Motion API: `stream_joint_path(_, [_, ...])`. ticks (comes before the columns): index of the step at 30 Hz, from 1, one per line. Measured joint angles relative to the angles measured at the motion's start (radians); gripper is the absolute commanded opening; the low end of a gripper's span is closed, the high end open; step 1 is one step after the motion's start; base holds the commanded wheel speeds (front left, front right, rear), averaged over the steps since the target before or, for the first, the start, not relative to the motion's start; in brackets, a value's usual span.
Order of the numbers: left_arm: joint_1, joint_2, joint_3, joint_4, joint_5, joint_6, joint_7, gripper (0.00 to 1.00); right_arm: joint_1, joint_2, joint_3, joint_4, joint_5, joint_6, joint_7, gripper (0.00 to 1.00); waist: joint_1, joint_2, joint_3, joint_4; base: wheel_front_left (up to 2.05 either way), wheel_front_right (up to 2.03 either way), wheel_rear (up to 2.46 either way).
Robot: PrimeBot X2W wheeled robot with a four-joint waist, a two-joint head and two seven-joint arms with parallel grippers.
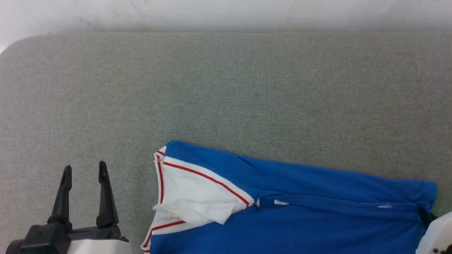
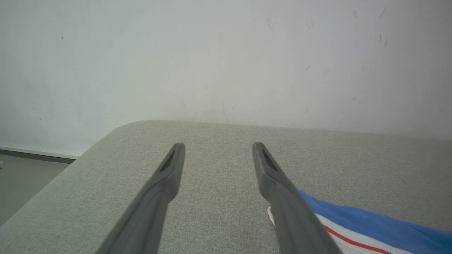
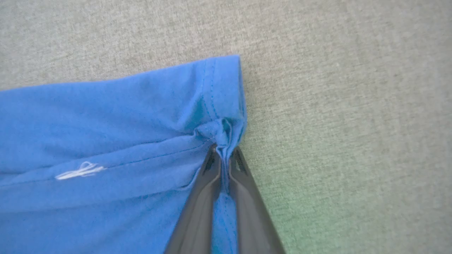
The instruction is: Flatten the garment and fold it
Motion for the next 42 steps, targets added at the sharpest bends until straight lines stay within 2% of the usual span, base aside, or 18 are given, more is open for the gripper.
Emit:
stream_joint_path(7, [-0.001, -0.006, 0.001, 0.012, -0.001, -0.01, 0.0, 1.0, -0.012, -0.002, -0.019, -0.032, -0.016, 0.0, 0.018, 0.0, 0.0001, 0.0, -0.02, -0.012, 0.0, 0.0, 0.0])
stream_joint_path(14, [-0.003, -0.011, -0.01, 0.037, -0.005, -0.019, 0.0, 1.0, -0.014, -0.114, -0.121, -0.06, -0.05, -0.001, 0.038, 0.0, -0.0001, 0.0, -0.068, -0.016, 0.0, 0.0, 0.0])
stream_joint_path(17, [0.003, -0.014, -0.012, 0.044, -0.012, -0.026, 0.0, 1.0, -0.01, -0.128, -0.119, -0.088, -0.046, -0.001, 0.054, 0.0, -0.0001, 0.0, -0.094, -0.013, 0.0, 0.0, 0.0])
stream_joint_path(20, [0.018, -0.02, -0.011, 0.052, -0.02, -0.026, 0.0, 1.0, 0.003, -0.115, -0.07, -0.135, -0.021, -0.002, 0.084, 0.0, -0.0002, 0.0, -0.122, -0.011, 0.0, 0.0, 0.0])
stream_joint_path(26, [0.05, -0.028, -0.014, 0.061, -0.021, -0.035, 0.0, 1.0, 0.042, -0.048, 0.144, -0.3, 0.117, -0.002, 0.236, 0.0, -0.0003, 0.0, -0.186, -0.002, 0.0, 0.0, 0.0])
stream_joint_path(31, [0.051, -0.027, -0.014, 0.055, -0.021, -0.035, 0.0, 1.0, 0.023, -0.016, 0.311, -0.394, 0.17, -0.002, 0.318, 0.0, -0.0003, 0.0, -0.202, 0.022, 0.0, 0.0, 0.0])
stream_joint_path(36, [0.048, -0.029, -0.016, 0.055, -0.021, -0.036, 0.0, 1.0, -0.064, 0.002, 0.451, -0.381, 0.181, -0.002, 0.344, 0.0, -0.0002, 0.0, -0.186, 0.049, 0.0, 0.0, 0.0])
stream_joint_path(41, [0.04, -0.041, -0.025, 0.061, -0.022, -0.044, 0.0, 1.0, -0.138, 0.005, 0.548, -0.315, 0.162, -0.002, 0.334, 0.0, -0.0001, 0.0, -0.165, 0.072, 0.0, 0.0, 0.0])
stream_joint_path(42, [0.028, -0.048, -0.032, 0.066, -0.023, -0.049, 0.0, 1.0, -0.165, 0.006, 0.589, -0.271, 0.149, -0.002, 0.323, 0.0, -0.0001, 0.0, -0.153, 0.084, 0.0, 0.0, 0.0])
